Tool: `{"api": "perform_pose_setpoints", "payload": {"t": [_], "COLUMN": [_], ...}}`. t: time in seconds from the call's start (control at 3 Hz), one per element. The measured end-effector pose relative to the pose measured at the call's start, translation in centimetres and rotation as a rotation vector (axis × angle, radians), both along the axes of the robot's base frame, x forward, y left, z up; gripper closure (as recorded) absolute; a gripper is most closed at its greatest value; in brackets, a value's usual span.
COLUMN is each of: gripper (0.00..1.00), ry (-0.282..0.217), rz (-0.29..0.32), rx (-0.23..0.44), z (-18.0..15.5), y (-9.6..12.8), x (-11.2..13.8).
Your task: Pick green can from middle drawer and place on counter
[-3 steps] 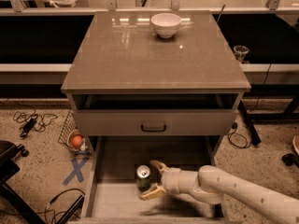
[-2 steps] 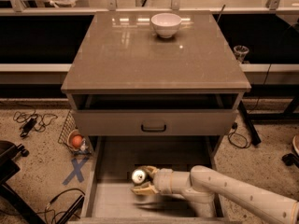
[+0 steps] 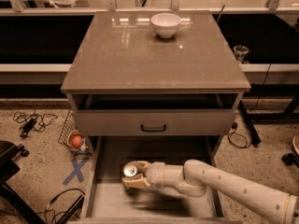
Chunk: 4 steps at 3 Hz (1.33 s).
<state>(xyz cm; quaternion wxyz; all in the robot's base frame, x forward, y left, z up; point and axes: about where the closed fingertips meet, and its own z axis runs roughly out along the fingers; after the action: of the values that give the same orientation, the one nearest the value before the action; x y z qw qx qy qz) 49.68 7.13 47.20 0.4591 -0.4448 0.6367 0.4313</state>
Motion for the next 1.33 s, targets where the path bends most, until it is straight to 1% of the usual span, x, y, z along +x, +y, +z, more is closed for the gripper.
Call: {"api": "perform_pose_setpoints", "payload": {"t": [0.33, 0.67, 1.0, 1.33], "gripper": [1.0, 1.0, 1.0, 1.0], "ry": [0.048, 0.056, 0.03, 0.019], "rz": [-0.01, -0.002, -0.004, -0.103], "rx": [0.087, 0.111, 0.076, 0.022], "z": [10.9, 24.6, 34.2, 44.2], "y": [-3.5, -8.5, -11.4, -14.6], "x": [1.2, 2.9, 4.3, 9.2]}}
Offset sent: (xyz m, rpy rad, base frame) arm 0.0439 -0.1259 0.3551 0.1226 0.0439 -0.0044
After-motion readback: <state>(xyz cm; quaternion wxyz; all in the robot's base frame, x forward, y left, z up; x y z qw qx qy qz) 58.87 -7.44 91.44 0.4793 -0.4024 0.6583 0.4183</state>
